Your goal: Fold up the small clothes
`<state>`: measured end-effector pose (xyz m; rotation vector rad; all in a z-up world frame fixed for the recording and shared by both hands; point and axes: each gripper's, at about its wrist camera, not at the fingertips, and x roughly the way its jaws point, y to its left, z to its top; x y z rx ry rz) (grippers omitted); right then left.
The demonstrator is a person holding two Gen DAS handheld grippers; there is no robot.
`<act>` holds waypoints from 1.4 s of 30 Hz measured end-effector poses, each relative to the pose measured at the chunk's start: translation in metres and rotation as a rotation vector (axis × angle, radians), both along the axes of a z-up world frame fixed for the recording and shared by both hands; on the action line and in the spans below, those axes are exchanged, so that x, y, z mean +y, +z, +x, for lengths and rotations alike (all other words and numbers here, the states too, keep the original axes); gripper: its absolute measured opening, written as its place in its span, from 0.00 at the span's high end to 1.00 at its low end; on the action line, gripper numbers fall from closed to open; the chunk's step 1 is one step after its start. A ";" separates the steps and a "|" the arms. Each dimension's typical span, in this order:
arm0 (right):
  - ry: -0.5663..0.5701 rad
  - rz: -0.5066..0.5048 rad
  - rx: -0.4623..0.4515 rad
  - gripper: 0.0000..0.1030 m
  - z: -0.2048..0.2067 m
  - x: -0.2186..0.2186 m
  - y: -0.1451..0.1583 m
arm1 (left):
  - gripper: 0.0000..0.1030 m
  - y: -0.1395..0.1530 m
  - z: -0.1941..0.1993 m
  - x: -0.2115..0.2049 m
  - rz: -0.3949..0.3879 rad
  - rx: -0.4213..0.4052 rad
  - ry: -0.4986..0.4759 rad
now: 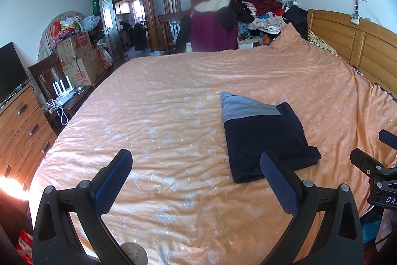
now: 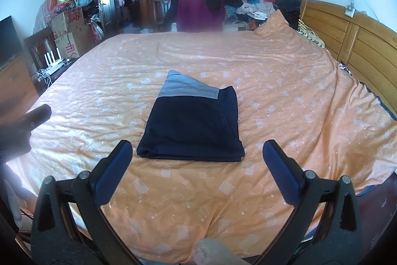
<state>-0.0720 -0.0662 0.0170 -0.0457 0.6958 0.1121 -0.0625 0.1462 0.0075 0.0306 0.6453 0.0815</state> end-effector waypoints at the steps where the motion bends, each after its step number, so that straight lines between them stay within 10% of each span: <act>1: 0.000 0.001 0.001 0.00 0.000 0.000 0.000 | 0.00 -0.001 0.000 0.000 -0.001 0.004 0.000; 42: -0.012 0.006 0.019 0.00 0.008 -0.008 -0.012 | 0.00 -0.008 0.016 -0.016 0.026 0.045 -0.034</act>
